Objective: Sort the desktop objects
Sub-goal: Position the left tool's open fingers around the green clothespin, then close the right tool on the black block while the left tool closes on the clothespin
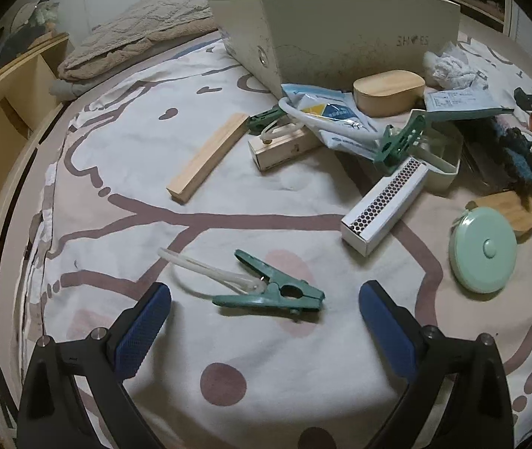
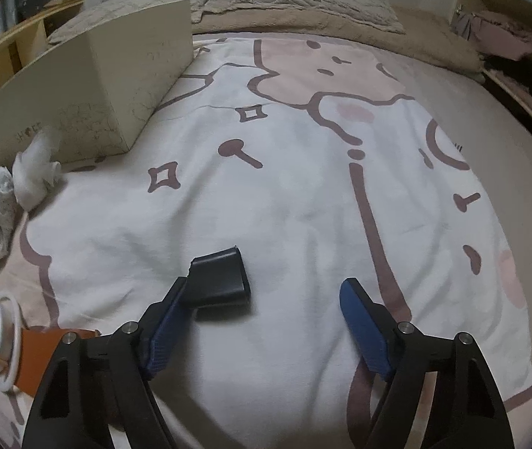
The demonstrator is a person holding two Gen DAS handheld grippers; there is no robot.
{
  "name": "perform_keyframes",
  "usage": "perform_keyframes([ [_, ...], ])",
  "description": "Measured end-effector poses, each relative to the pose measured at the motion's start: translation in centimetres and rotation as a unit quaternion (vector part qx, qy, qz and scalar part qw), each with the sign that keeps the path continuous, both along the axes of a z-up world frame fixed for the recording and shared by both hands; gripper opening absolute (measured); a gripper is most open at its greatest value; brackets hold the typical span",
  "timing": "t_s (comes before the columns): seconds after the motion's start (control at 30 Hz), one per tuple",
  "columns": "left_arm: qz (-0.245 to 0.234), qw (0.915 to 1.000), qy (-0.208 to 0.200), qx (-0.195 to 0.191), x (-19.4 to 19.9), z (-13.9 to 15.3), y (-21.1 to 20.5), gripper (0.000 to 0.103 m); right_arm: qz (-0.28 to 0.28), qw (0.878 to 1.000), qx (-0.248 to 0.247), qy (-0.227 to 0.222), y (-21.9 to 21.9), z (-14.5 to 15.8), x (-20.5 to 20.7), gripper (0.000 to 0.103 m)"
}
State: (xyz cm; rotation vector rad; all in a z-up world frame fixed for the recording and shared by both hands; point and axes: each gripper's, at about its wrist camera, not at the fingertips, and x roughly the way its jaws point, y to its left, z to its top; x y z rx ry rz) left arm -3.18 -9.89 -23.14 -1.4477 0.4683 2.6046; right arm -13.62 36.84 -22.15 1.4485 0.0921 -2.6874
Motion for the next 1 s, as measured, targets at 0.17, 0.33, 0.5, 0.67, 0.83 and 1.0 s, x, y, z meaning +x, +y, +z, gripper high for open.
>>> perform_keyframes([
  [0.17,0.015,0.9995,-0.014,0.023,-0.2,-0.5,-0.7,0.102,0.040,0.999,-0.013,0.003,-1.3,0.6,0.3,0.066],
  [0.33,0.017,0.9995,-0.011,0.023,-0.1,-0.7,-0.6,0.102,0.059,0.998,-0.006,0.004,-2.2,0.7,0.6,0.063],
  [0.5,0.028,0.9993,-0.007,0.023,0.1,-0.9,-0.6,0.103,0.048,0.998,-0.033,-0.008,-1.4,0.8,0.4,0.063],
  [0.67,0.028,0.9993,-0.007,0.023,0.0,-0.9,-0.6,0.103,0.051,0.999,-0.016,-0.012,-1.6,0.7,0.5,0.050],
  [0.83,0.027,0.9994,0.000,0.024,0.1,-0.9,-0.7,0.103,0.046,0.999,-0.013,-0.013,-1.3,0.5,0.4,0.044],
  [1.0,0.021,0.9995,0.020,0.013,0.5,-0.8,-0.4,0.103,0.049,0.999,0.004,-0.006,-1.5,0.5,0.6,0.035],
])
